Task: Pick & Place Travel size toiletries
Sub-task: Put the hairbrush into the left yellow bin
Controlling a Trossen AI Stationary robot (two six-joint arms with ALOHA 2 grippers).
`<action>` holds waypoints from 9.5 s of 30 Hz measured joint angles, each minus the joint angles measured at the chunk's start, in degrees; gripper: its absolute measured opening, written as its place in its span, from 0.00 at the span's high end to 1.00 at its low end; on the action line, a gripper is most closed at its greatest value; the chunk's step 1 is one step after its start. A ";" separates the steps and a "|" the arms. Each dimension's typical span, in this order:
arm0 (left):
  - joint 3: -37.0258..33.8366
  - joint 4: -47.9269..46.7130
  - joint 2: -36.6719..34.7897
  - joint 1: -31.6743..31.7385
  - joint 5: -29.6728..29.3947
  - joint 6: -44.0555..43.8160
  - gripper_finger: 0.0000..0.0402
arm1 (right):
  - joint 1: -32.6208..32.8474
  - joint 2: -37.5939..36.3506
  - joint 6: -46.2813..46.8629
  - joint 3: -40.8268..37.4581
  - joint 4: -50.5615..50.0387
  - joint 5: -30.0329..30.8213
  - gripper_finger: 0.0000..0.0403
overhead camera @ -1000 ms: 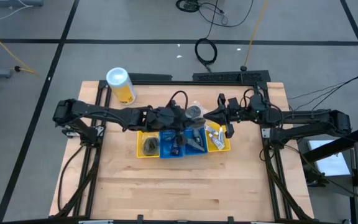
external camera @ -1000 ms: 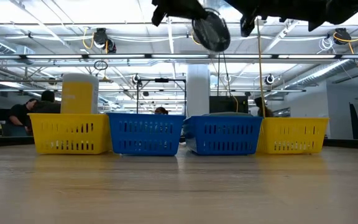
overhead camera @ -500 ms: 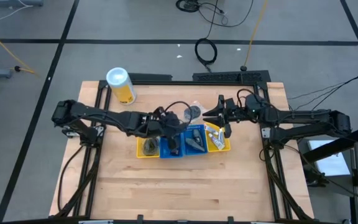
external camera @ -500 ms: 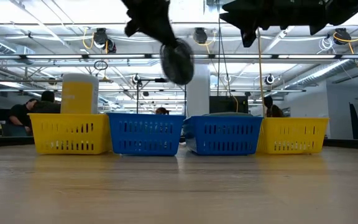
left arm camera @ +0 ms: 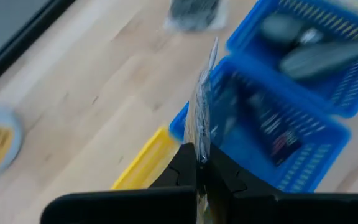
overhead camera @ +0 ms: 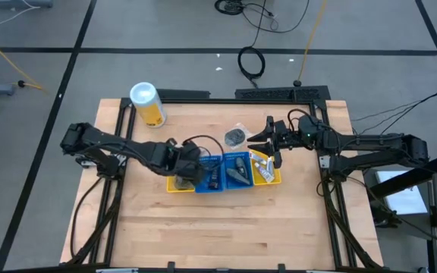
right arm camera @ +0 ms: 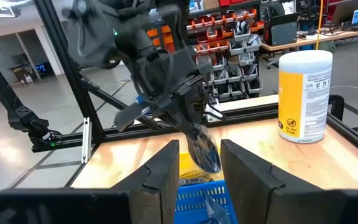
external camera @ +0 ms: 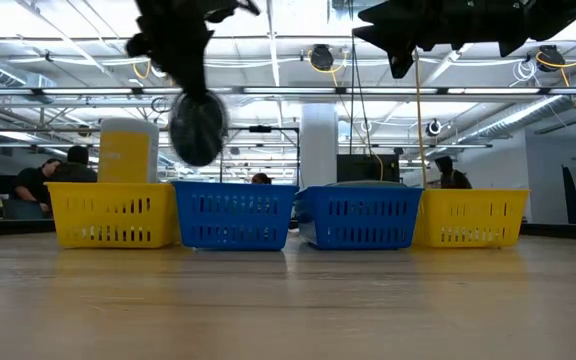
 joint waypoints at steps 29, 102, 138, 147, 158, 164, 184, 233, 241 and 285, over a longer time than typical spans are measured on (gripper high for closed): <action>0.00 -19.50 4.12 -1.13 8.45 -25.30 1.00 | 0.00 0.04 0.00 -0.04 -0.57 0.22 0.73; 0.00 2.44 5.77 1.43 -0.87 -1.91 0.47 | -13.40 17.38 4.62 -0.04 -8.73 5.88 0.73; 0.00 4.54 5.77 2.20 -1.06 0.73 0.47 | -21.00 38.55 5.01 7.75 -10.29 4.73 0.73; 0.00 5.25 5.77 2.20 -1.09 1.05 0.47 | -21.01 38.62 3.59 7.72 -14.49 7.45 0.67; 0.00 6.57 5.77 2.20 -1.06 2.41 0.47 | -20.15 39.17 3.63 7.69 -14.50 7.74 0.53; 0.00 6.60 5.77 2.20 -1.06 2.50 0.47 | -19.22 39.17 3.63 7.69 -14.09 7.80 0.55; 0.00 6.62 5.77 2.18 -0.87 2.50 0.47 | -18.58 41.35 4.17 7.60 -13.77 4.79 1.00; -0.02 34.63 5.77 6.53 14.06 33.25 0.47 | 3.85 -0.05 -5.92 7.65 -22.79 1.38 1.00; -0.02 40.19 5.77 10.47 22.52 37.70 0.47 | 8.19 -4.86 -7.61 7.65 -26.37 1.40 1.00; -0.04 80.13 18.27 14.86 68.99 38.04 0.62 | 16.63 -9.01 -11.43 7.67 -23.80 3.11 1.00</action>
